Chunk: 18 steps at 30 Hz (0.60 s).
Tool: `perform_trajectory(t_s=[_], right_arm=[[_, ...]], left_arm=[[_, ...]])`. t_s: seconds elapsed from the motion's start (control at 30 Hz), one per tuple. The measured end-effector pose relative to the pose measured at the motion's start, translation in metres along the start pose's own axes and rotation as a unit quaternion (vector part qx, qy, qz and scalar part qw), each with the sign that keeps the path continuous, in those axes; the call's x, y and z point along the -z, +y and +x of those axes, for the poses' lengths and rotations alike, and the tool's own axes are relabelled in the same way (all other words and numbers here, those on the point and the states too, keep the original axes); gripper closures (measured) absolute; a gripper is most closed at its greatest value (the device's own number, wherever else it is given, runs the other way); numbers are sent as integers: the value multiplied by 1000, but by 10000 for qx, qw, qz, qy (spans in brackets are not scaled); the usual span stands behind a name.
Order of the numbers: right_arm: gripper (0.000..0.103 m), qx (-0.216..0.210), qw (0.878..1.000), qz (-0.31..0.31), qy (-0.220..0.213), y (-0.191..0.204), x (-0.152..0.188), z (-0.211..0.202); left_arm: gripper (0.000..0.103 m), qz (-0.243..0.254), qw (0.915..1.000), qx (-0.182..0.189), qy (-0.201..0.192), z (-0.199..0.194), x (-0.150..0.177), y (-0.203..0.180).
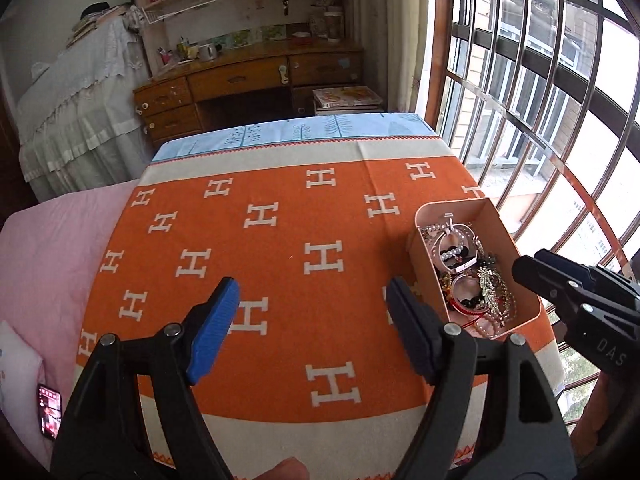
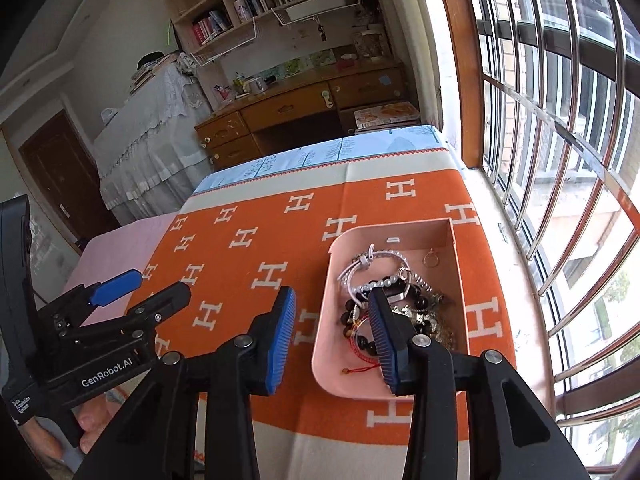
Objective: Organize jewelry
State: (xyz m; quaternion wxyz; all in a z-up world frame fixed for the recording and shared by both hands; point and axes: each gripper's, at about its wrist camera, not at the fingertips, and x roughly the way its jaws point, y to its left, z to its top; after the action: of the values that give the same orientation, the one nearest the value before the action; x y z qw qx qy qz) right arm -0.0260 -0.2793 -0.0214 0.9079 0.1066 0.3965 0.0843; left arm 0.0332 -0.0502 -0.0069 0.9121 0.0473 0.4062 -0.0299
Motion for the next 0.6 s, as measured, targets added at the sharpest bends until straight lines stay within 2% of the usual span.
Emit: perform_trajectory(t_s=[0.17,0.33,0.4,0.47,0.6], right_arm=[[48,-137,9999,81,37,12,25,-12],[43,-266,9996,-77,-42,33,27,-35],[30,-358,9992,-119,-125,42,24,-47],[22,-366,9989,-173,-242,51,22,-58],[19,-230,9985,-312,-383,66,22,-71]], left_arm=[[29,-354,9991,-241,52,-12,9,18],[27,-532,9980,-341,27,-31,13,29],[27,-547,9978,-380,-15,-41,14,30],[27,-573,9976,-372,-109,-52,15,31],[25,-560,9971,-432,-276,-69,17,32]])
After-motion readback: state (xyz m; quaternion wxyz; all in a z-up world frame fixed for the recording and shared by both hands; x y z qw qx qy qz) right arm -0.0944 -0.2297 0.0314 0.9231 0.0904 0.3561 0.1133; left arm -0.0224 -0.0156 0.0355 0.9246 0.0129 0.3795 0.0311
